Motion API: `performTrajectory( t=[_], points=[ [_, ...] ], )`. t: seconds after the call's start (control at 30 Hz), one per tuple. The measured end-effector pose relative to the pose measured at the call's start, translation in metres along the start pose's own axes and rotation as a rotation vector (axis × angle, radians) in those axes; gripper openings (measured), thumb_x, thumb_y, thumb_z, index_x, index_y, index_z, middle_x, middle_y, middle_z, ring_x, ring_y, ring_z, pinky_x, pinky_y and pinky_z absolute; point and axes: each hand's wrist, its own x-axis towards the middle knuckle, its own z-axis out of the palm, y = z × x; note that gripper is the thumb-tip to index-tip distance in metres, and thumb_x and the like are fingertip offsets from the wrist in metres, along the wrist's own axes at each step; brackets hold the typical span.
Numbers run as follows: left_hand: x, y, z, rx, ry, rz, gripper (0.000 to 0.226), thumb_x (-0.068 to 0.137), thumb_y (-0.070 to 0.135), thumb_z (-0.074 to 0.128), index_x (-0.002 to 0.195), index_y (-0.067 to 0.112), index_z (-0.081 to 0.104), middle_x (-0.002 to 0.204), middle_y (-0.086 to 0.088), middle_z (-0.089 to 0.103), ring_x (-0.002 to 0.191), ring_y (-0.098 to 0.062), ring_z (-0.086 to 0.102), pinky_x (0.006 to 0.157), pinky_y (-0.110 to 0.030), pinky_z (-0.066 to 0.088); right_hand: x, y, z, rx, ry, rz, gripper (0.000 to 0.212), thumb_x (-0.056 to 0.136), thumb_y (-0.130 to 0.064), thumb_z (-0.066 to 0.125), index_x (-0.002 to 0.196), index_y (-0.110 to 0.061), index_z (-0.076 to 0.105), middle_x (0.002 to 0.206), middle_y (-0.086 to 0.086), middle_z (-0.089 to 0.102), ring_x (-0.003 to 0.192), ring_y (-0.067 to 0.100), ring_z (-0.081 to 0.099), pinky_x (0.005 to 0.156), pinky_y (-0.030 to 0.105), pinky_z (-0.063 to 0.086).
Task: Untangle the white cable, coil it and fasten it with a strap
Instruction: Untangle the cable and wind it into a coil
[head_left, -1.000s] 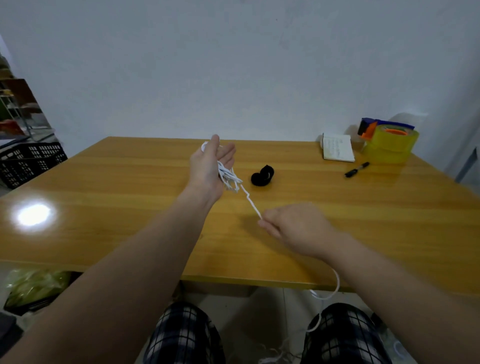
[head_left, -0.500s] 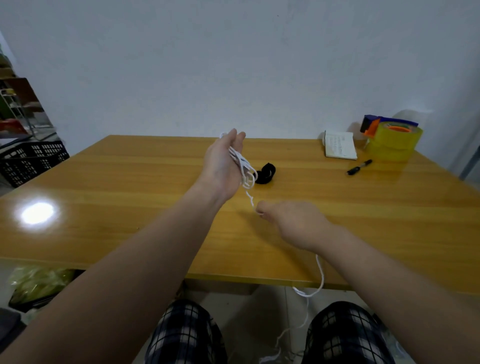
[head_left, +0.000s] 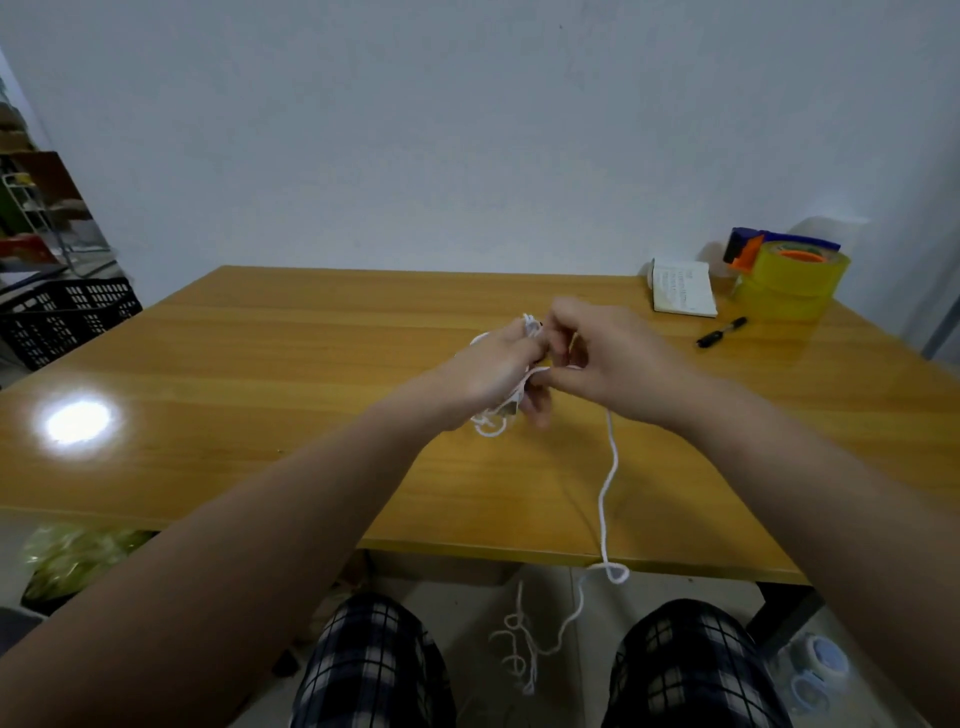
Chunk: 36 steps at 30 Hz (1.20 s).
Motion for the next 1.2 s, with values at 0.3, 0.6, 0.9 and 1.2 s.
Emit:
performTrajectory(
  t=[0.3, 0.6, 0.9, 1.2],
  points=[
    [-0.001, -0.004, -0.005, 0.623, 0.088, 0.020, 0.036, 0.095, 0.040, 0.045, 0.085, 0.007, 0.055, 0.070, 0.001, 0.051, 0.068, -0.017, 0.049, 0.056, -0.028, 0.033, 0.000, 0.013, -0.003, -0.363, -0.304, 0.211, 0.033, 0.069, -0.051, 0.072, 0.073, -0.027, 0.050, 0.068, -0.010, 0.051, 0.066, 0.010, 0.048, 0.057, 0.031, 0.037],
    [-0.005, -0.024, -0.031, 0.835, -0.033, 0.033, 0.059, 0.079, 0.065, 0.057, 0.059, 0.015, 0.034, 0.060, -0.001, 0.039, 0.055, -0.016, 0.039, 0.058, -0.034, 0.032, -0.004, 0.026, -0.011, 0.195, 0.015, 0.396, 0.008, 0.086, -0.026, 0.065, 0.091, -0.019, 0.067, 0.069, 0.008, 0.062, 0.051, 0.018, 0.061, 0.051, 0.027, 0.051],
    [-0.023, -0.014, -0.035, -0.176, 0.059, 0.086, 0.049, 0.094, 0.048, 0.048, 0.059, 0.014, 0.052, 0.045, 0.006, 0.025, 0.041, -0.013, 0.024, 0.056, -0.031, 0.035, -0.002, 0.063, -0.012, 0.596, 0.331, 0.512, 0.044, 0.099, -0.037, 0.039, 0.065, -0.016, 0.057, 0.047, -0.004, 0.042, 0.042, 0.008, 0.034, 0.044, 0.021, 0.024],
    [-0.022, 0.008, -0.011, -0.928, -0.162, 0.043, 0.060, 0.086, 0.056, 0.038, 0.038, 0.021, 0.031, 0.029, 0.008, 0.023, 0.024, -0.003, 0.022, 0.038, -0.020, 0.018, -0.008, 0.066, 0.032, 0.235, 0.474, 0.400, 0.038, 0.098, -0.037, 0.036, 0.072, -0.013, 0.050, 0.057, -0.002, 0.041, 0.054, 0.012, 0.038, 0.054, 0.033, 0.028]
  ],
)
